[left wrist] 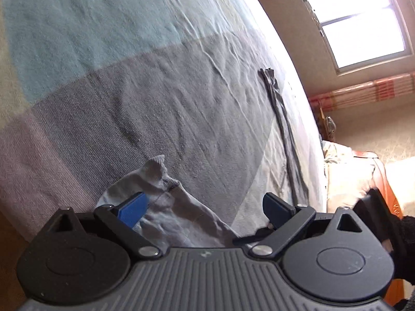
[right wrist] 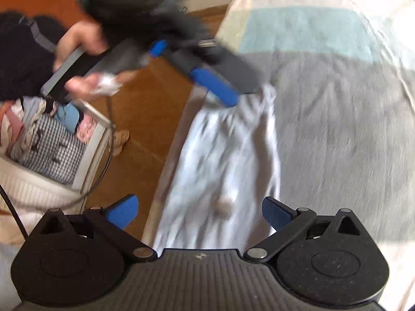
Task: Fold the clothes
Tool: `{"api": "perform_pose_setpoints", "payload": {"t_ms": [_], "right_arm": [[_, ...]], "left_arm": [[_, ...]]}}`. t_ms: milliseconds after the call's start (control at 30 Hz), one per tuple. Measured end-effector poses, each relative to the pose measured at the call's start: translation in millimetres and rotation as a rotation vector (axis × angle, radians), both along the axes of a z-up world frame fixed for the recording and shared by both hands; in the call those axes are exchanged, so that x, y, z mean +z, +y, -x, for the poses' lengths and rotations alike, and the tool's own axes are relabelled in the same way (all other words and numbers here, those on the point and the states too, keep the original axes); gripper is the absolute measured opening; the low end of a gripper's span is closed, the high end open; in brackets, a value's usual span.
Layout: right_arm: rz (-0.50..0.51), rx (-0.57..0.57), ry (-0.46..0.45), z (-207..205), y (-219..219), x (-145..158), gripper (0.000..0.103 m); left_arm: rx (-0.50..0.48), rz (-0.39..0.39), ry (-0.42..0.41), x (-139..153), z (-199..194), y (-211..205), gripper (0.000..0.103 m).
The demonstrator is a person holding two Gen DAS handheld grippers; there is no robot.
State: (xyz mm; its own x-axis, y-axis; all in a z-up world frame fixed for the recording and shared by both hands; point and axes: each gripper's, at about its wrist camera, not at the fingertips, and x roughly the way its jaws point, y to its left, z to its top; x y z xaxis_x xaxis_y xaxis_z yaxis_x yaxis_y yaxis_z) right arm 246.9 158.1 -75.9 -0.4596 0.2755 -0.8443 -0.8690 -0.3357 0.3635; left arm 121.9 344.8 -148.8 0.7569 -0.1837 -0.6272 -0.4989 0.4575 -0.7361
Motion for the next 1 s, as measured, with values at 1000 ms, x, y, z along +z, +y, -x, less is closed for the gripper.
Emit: {"api": "perform_pose_setpoints", "payload": {"t_ms": [1000], "right_arm": [[0.159,-0.748,-0.316,1,-280,3,0.103]], "left_arm": [[-0.709,-0.903,0.454,18,-24,-135,0.095]]}}
